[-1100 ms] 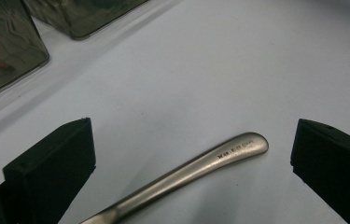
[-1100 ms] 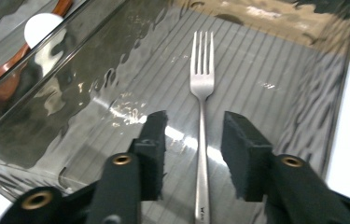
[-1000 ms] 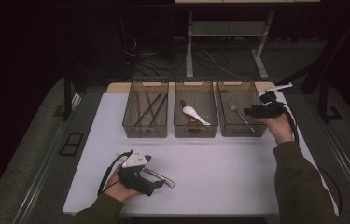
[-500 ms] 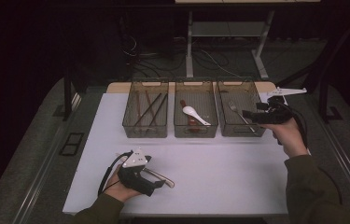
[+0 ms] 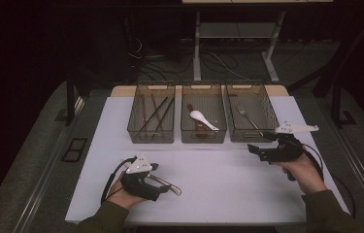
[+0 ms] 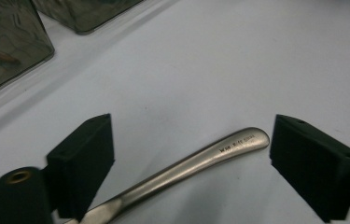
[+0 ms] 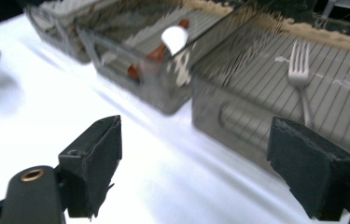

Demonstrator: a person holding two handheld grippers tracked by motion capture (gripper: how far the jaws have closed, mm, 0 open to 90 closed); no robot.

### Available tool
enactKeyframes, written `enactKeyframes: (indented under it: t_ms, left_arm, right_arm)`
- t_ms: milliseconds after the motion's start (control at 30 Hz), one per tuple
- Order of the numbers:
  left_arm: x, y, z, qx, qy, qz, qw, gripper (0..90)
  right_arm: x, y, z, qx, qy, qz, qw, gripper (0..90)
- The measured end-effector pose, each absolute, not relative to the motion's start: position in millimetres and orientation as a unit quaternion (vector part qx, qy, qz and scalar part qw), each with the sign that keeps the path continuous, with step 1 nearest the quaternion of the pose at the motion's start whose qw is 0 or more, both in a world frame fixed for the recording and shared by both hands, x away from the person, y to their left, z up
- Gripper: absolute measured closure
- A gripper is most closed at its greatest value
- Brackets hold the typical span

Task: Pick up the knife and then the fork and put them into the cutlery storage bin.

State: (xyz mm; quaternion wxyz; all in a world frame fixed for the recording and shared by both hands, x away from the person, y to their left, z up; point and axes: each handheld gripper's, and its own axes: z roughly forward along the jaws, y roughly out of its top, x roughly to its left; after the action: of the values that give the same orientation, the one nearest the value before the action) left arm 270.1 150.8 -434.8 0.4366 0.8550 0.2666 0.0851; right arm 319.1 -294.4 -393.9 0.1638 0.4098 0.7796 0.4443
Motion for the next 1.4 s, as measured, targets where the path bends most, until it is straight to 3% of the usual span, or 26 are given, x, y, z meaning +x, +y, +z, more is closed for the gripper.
enactKeyframes:
  t_ms: [167,233,767,1067,1400]
  left_arm:
    - [269.9,153.7,-433.3,0.857,0.265,0.082,0.434,26.8]
    - [269.8,155.0,-432.5,0.857,0.266,0.082,0.433,35.7]
    - [270.3,157.7,-432.0,0.885,0.248,0.05,0.391,89.0]
    - [267.7,135.7,-441.1,0.909,0.2,0.017,0.365,89.2]
    - [274.2,123.0,-444.4,0.912,0.188,0.025,0.362,89.3]
  right_arm:
    - [298.8,-290.5,-417.9,0.401,0.791,0.435,0.157,18.4]
    - [289.9,-290.0,-425.3,0.401,0.792,0.432,0.158,18.4]
    - [265.1,-287.3,-441.8,0.394,0.8,0.431,0.138,18.4]
    - [264.9,-286.7,-442.2,0.394,0.801,0.428,0.14,18.4]
    - [265.4,-286.7,-441.8,0.394,0.801,0.428,0.141,18.4]
